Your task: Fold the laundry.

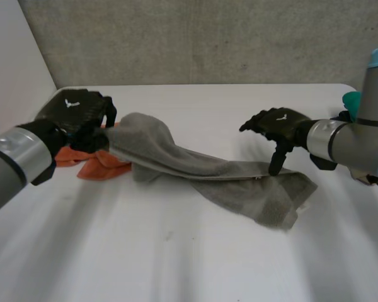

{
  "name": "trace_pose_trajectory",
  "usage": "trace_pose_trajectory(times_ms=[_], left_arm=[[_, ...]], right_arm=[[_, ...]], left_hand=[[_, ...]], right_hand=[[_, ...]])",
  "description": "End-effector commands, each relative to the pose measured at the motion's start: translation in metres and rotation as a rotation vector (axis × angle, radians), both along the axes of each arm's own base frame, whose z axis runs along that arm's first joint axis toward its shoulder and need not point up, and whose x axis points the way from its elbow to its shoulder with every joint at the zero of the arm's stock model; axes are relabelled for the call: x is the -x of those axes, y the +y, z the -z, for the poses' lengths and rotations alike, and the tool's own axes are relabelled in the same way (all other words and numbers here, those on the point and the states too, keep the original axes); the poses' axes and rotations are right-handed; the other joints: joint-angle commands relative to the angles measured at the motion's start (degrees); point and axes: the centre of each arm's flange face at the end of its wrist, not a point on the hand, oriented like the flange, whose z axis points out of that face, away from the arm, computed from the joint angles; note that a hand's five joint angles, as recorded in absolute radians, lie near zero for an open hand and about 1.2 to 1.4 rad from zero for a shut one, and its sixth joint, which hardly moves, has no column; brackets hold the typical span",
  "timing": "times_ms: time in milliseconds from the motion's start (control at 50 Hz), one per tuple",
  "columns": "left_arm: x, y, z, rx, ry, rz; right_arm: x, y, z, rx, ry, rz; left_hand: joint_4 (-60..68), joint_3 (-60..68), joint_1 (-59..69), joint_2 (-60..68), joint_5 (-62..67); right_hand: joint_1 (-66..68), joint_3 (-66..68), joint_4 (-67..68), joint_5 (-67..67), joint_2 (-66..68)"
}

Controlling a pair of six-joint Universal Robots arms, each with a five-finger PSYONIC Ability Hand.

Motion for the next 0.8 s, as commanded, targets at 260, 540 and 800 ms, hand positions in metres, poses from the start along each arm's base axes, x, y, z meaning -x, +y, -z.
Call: trace_pose_trajectory(times_ms=[260, 540, 800], left_arm=[[-0.014, 0.024, -0.05, 0.08, 0.108, 0.01], [-0.027, -0.064, -0.072, 0.299, 0.135, -0.077], [-0.04, -0.136, -0.185, 0.706, 0.398, -0.217]], right_arm=[[-0.014, -0.025, 0.062, 0.144, 0.13, 0.037], [-0.004, -0.08, -0.056, 0.676, -0.063, 0.31], [0.013, -0.05, -0.209, 1.148, -0.398, 0.436]], left_hand=[[11.3, 11.9, 17.5, 11.7, 14.3], [11.3, 11.9, 17.5, 11.7, 14.3], [11.3, 11.9, 17.5, 11.7, 14.3]], right_hand=[[25.1, 26.0, 26.1, 25.1, 25.8], [67.4, 68.3, 68.4, 67.4, 68.1], [67.4, 68.3, 68.4, 67.4, 68.1]])
